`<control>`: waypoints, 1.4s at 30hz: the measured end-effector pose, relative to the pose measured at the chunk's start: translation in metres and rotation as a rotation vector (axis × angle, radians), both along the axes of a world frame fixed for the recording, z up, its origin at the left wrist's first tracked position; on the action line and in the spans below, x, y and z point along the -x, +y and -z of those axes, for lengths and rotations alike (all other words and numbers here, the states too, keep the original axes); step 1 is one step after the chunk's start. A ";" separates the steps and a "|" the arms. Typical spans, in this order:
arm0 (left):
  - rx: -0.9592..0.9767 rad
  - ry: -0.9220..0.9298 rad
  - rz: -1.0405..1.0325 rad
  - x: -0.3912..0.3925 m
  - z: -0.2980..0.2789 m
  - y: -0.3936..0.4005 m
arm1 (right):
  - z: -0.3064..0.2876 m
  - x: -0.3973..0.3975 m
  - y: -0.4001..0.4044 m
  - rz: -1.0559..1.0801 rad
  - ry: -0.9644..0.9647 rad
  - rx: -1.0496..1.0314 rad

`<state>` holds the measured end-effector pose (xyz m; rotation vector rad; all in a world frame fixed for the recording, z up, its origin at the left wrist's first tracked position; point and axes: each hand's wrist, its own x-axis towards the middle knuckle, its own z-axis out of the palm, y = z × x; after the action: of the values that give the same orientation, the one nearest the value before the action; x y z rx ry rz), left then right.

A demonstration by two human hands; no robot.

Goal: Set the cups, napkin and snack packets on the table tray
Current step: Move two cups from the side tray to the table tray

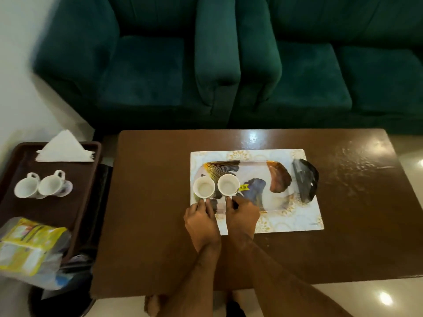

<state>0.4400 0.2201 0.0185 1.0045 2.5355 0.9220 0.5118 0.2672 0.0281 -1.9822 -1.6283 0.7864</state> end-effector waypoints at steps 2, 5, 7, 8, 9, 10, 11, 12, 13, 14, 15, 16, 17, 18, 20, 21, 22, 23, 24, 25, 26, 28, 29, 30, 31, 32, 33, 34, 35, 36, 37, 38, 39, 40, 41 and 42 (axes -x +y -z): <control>0.002 -0.009 0.015 -0.022 0.006 0.006 | 0.005 -0.023 0.006 0.028 -0.005 -0.014; 0.003 -0.021 0.030 -0.048 0.016 0.015 | 0.014 -0.052 0.013 0.053 -0.007 0.038; -0.001 -0.023 0.038 -0.062 0.024 0.019 | 0.023 -0.067 0.017 0.049 -0.020 0.067; -0.008 -0.017 0.040 -0.064 0.029 0.021 | 0.026 -0.071 0.019 0.048 -0.024 0.070; -0.015 -0.004 0.042 -0.068 0.033 0.023 | 0.030 -0.076 0.021 0.053 -0.028 0.074; -0.015 0.018 0.040 -0.074 0.039 0.025 | 0.034 -0.082 0.023 0.059 -0.033 0.086; -0.019 0.034 0.040 -0.078 0.043 0.026 | 0.038 -0.085 0.024 0.059 -0.039 0.090; -0.027 0.044 0.039 -0.077 0.045 0.026 | 0.038 -0.086 0.025 0.058 -0.043 0.092; -0.030 0.046 0.041 -0.078 0.048 0.025 | 0.039 -0.088 0.025 0.060 -0.044 0.095; -0.022 0.046 0.040 -0.081 0.051 0.025 | 0.041 -0.091 0.025 0.067 -0.040 0.103; -0.016 0.045 0.039 -0.084 0.054 0.026 | 0.044 -0.094 0.025 0.072 -0.031 0.106; -0.014 0.046 0.038 -0.086 0.056 0.026 | 0.046 -0.096 0.025 0.075 -0.023 0.104; -0.013 0.043 0.039 -0.088 0.058 0.027 | 0.048 -0.098 0.025 0.076 -0.018 0.098; -0.012 0.040 0.040 -0.089 0.060 0.027 | 0.049 -0.100 0.025 0.079 -0.016 0.095; -0.013 0.035 0.039 -0.092 0.062 0.028 | 0.049 -0.101 0.026 0.079 -0.013 0.087; -0.014 0.030 0.037 -0.093 0.063 0.028 | 0.049 -0.102 0.027 0.078 -0.012 0.086; -0.013 0.027 0.033 -0.094 0.064 0.029 | 0.049 -0.102 0.027 0.076 -0.011 0.087; -0.010 0.020 0.029 -0.094 0.066 0.029 | 0.050 -0.103 0.028 0.071 -0.011 0.088; -0.007 0.013 0.025 -0.094 0.067 0.029 | 0.050 -0.103 0.028 0.065 -0.011 0.085; -0.003 0.005 0.022 -0.095 0.066 0.029 | 0.050 -0.104 0.027 0.062 -0.007 0.082; 0.001 0.001 0.020 -0.095 0.066 0.029 | 0.050 -0.104 0.027 0.062 -0.004 0.078; 0.006 -0.012 0.018 -0.095 0.066 0.029 | 0.048 -0.104 0.028 0.060 0.002 0.076; 0.008 -0.020 0.015 -0.095 0.067 0.029 | 0.048 -0.104 0.028 0.058 0.006 0.080; 0.011 -0.025 0.012 -0.095 0.067 0.029 | 0.048 -0.105 0.028 0.057 0.006 0.081; 0.014 -0.028 0.009 -0.095 0.067 0.029 | 0.048 -0.105 0.028 0.053 0.004 0.083; 0.015 -0.029 0.006 -0.095 0.067 0.029 | 0.049 -0.105 0.028 0.049 0.000 0.083; 0.012 -0.030 0.006 -0.095 0.067 0.030 | 0.049 -0.106 0.027 0.046 -0.004 0.084; 0.008 -0.032 0.007 -0.095 0.066 0.030 | 0.049 -0.106 0.027 0.042 -0.012 0.084; 0.005 -0.033 0.008 -0.095 0.065 0.030 | 0.049 -0.106 0.027 0.037 -0.020 0.084; 0.004 -0.034 0.007 -0.095 0.065 0.029 | 0.049 -0.107 0.027 0.033 -0.027 0.085; 0.008 -0.034 0.005 -0.095 0.064 0.029 | 0.050 -0.107 0.027 0.033 -0.030 0.087; 0.012 -0.034 0.003 -0.095 0.063 0.029 | 0.050 -0.107 0.027 0.034 -0.030 0.091; 0.012 -0.033 0.002 -0.095 0.063 0.029 | 0.050 -0.106 0.027 0.034 -0.030 0.095; 0.012 -0.033 0.000 -0.095 0.062 0.028 | 0.051 -0.106 0.027 0.035 -0.032 0.100; 0.013 -0.038 -0.004 -0.095 0.062 0.028 | 0.051 -0.106 0.026 0.039 -0.033 0.105; 0.015 -0.046 -0.008 -0.095 0.060 0.028 | 0.051 -0.106 0.026 0.044 -0.031 0.109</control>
<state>0.5345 0.2476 -0.0419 0.9577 2.5067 0.9165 0.6179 0.2934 -0.0228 -2.1075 -1.5843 0.8484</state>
